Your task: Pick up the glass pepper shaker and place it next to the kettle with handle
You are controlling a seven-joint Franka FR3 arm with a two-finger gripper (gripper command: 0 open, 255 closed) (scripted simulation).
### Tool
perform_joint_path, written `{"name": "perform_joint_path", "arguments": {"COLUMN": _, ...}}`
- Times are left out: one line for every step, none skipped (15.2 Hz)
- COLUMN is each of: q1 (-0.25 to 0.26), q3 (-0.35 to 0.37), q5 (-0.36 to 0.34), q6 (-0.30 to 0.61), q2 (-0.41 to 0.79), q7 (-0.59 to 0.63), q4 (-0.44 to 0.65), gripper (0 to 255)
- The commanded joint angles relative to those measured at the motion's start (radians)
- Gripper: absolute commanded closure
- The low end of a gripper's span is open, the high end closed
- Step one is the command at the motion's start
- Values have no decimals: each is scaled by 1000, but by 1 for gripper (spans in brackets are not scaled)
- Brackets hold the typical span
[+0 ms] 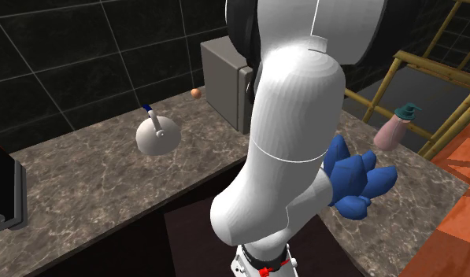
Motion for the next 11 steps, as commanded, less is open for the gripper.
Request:
{"name": "perform_joint_path", "arguments": {"q1": 0, "q3": 0, "q5": 0, "q6": 0, "q2": 0, "q7": 0, "q4": 0, "gripper": 0}}
{"name": "perform_joint_path", "arguments": {"q1": 0, "q3": 0, "q5": 0, "q6": 0, "q2": 0, "q7": 0, "q4": 0, "gripper": 255}}
{"name": "perform_joint_path", "arguments": {"q1": 0, "q3": 0, "q5": 0, "q6": 0, "q2": 0, "q7": 0, "q4": 0, "gripper": 255}}
{"name": "perform_joint_path", "arguments": {"q1": 0, "q3": 0, "q5": 0, "q6": 0, "q2": 0, "q7": 0, "q4": 0, "gripper": 255}}
{"name": "perform_joint_path", "arguments": {"q1": 0, "q3": 0, "q5": 0, "q6": 0, "q2": 0, "q7": 0, "q4": 0, "gripper": 255}}
{"name": "perform_joint_path", "arguments": {"q1": 0, "q3": 0, "q5": 0, "q6": 0, "q2": 0, "q7": 0, "q4": 0, "gripper": 255}}
{"name": "perform_joint_path", "arguments": {"q1": 0, "q3": 0, "q5": 0, "q6": 0, "q2": 0, "q7": 0, "q4": 0, "gripper": 255}}
{"name": "perform_joint_path", "arguments": {"q1": 0, "q3": 0, "q5": 0, "q6": 0, "q2": 0, "q7": 0, "q4": 0, "gripper": 255}}
{"name": "perform_joint_path", "arguments": {"q1": 0, "q3": 0, "q5": 0, "q6": 0, "q2": 0, "q7": -1, "q4": 0, "gripper": 255}}
{"name": "perform_joint_path", "arguments": {"q1": 0, "q3": 0, "q5": 0, "q6": 0, "q2": 0, "q7": -1, "q4": 0, "gripper": 255}}
{"name": "perform_joint_path", "arguments": {"q1": 0, "q3": 0, "q5": 0, "q6": 0, "q2": 0, "q7": 0, "q4": 0, "gripper": 255}}
